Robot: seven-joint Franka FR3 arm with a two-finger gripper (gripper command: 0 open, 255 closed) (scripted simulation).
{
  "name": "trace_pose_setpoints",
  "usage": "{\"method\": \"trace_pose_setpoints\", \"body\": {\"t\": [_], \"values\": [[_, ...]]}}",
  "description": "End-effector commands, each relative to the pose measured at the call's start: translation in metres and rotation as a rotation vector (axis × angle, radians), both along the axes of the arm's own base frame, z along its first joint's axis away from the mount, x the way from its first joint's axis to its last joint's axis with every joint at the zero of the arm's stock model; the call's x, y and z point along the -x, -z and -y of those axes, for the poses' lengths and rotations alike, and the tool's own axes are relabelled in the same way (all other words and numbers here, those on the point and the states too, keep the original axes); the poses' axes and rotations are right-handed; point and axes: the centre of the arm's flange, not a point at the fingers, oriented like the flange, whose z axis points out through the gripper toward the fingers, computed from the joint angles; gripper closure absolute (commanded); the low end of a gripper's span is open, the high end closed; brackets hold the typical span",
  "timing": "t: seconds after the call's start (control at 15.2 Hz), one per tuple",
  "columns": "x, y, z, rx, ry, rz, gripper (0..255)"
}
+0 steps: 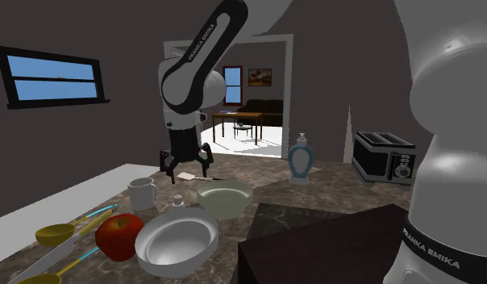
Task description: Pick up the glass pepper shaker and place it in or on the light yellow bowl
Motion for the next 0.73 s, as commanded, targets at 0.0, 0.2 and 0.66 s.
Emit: {"method": "trace_pose_setpoints", "body": {"t": [0.0,0.2,0.66], "values": [[-0.011,0.018,-0.017,0.011,-0.001,0.006,0],[-0.026,0.047,-0.040,0.025,-0.003,0.013,0],[-0.031,0.089,-0.045,0.030,-0.004,0.015,0]]}}
